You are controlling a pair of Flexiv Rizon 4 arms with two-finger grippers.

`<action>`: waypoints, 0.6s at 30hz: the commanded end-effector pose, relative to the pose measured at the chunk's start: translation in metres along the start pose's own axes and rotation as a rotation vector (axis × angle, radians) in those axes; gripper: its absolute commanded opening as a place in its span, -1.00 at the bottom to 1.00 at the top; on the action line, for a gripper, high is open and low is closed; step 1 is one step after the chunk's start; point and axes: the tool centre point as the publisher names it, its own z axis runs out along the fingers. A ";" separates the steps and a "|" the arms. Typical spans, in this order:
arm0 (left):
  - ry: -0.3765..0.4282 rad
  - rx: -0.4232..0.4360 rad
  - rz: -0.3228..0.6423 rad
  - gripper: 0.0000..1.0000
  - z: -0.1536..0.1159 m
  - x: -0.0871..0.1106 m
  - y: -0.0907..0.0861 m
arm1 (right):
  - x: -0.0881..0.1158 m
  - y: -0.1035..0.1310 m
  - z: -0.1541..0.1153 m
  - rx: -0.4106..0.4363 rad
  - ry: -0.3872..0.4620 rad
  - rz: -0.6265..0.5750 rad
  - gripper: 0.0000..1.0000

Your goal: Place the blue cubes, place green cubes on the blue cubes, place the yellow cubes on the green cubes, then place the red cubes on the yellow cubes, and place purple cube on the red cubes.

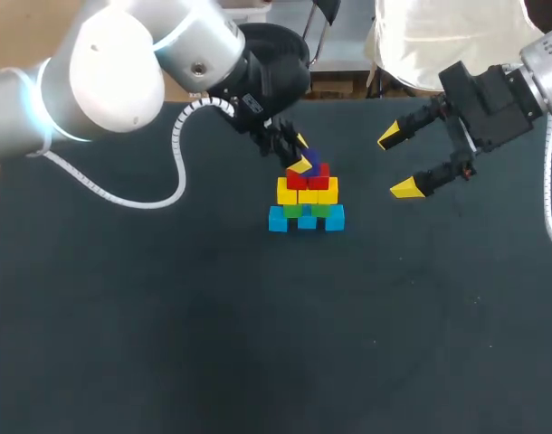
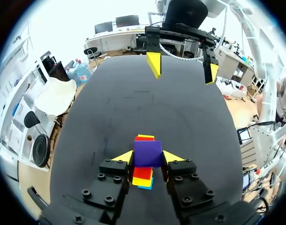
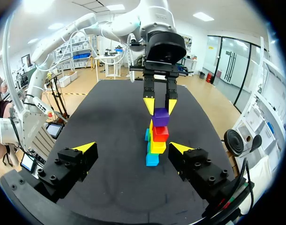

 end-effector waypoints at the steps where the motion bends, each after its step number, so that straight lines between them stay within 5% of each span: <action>1: -0.001 0.006 0.002 -1.00 0.001 0.000 0.002 | 0.000 0.001 0.000 0.002 0.000 0.000 1.00; 18: -0.006 0.006 -0.006 -1.00 0.002 -0.001 0.007 | 0.000 0.001 0.000 0.002 0.000 0.000 1.00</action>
